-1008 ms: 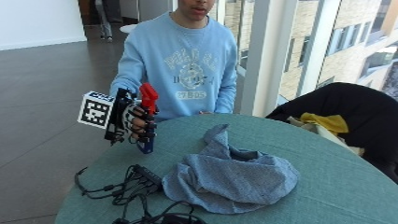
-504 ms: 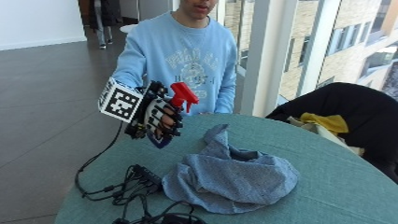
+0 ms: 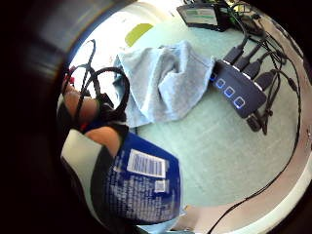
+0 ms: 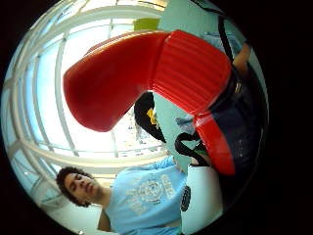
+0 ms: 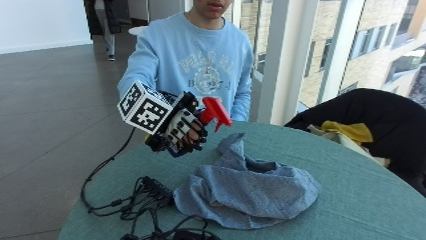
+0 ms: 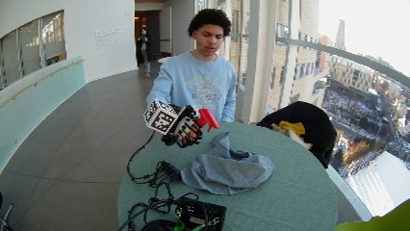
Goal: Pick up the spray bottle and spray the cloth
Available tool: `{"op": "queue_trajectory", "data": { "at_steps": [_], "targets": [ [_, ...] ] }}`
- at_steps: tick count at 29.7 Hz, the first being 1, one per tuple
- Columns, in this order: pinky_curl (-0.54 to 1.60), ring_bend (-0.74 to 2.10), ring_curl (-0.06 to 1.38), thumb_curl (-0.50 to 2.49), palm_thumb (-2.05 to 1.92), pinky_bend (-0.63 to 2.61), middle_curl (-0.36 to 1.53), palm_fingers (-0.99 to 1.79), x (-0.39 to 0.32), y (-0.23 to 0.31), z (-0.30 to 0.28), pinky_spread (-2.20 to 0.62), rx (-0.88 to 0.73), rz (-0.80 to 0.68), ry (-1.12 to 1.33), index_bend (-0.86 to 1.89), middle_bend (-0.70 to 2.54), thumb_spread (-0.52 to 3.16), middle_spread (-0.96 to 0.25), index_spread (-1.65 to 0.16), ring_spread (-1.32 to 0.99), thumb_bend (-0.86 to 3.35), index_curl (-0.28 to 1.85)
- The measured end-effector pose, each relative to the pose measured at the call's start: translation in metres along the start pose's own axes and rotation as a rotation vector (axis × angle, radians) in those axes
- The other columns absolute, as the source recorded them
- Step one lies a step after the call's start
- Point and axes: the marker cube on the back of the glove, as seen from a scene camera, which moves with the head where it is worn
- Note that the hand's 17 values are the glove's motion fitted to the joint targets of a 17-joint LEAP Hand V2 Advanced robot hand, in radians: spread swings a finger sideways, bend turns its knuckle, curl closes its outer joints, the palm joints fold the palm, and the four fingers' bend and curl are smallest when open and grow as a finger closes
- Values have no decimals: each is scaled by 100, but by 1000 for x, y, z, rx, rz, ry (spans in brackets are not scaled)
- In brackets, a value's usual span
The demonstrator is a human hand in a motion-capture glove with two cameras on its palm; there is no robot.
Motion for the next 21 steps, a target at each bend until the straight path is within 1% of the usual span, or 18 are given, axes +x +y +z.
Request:
{"op": "queue_trajectory", "data": {
  "at_steps": [21],
  "targets": [
    [38,51,40,72,97,33,50,117,-6,1,15,8,-81,40,54,15,30,51,-10,-19,-3,-3,41]
  ]
}}
